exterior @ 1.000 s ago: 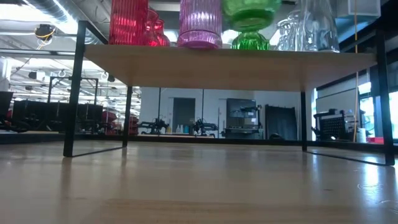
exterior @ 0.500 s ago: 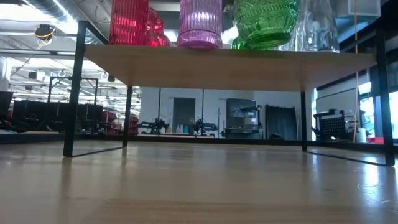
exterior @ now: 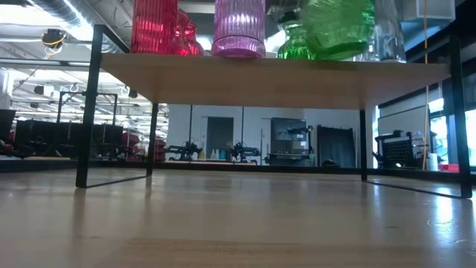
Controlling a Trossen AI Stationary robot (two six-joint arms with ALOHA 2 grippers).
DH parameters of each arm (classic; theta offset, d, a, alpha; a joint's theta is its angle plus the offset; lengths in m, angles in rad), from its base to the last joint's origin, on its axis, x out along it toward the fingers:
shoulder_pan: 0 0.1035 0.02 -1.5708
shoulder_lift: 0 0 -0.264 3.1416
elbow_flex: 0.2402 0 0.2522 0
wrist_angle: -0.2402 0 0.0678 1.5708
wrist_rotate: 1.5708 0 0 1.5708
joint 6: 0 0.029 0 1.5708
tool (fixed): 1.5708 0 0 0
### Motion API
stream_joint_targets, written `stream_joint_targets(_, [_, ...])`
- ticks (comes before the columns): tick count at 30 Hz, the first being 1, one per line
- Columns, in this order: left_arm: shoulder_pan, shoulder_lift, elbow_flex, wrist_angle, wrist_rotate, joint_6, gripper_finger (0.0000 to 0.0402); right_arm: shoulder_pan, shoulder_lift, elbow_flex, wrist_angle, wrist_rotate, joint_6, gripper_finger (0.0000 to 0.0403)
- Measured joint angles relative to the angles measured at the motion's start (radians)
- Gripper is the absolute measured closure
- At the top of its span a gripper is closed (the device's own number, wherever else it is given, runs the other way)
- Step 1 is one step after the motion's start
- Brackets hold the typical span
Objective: Sort vases onto shelf
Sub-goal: Put the green vase on the shelf aligned with the other green vases
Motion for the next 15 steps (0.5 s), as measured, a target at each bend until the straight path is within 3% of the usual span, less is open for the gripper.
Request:
stream_joint_targets(3, [0.119, 0.000, 0.000, 0.097, 0.053, 0.067, 0.0401, 0.000, -0.010, 0.000, -0.024, -0.002, -0.001, 0.0403])
stream_joint_targets(9, [0.341, 0.070, 0.000, 0.357, 0.318, 0.227, 0.0401, 0.000, -0.013, 0.000, -0.048, 0.003, -0.007, 0.0403])
stream_joint_targets(13, [0.458, 0.158, 0.000, 0.487, 0.482, 0.218, 0.0401, 0.000, -0.013, 0.000, -0.051, 0.015, -0.008, 0.0403])
stream_joint_targets(15, [0.490, 0.215, 0.000, 0.547, 0.507, 0.181, 0.0401, 0.000, -0.013, -0.001, -0.052, 0.018, -0.009, 0.0403])
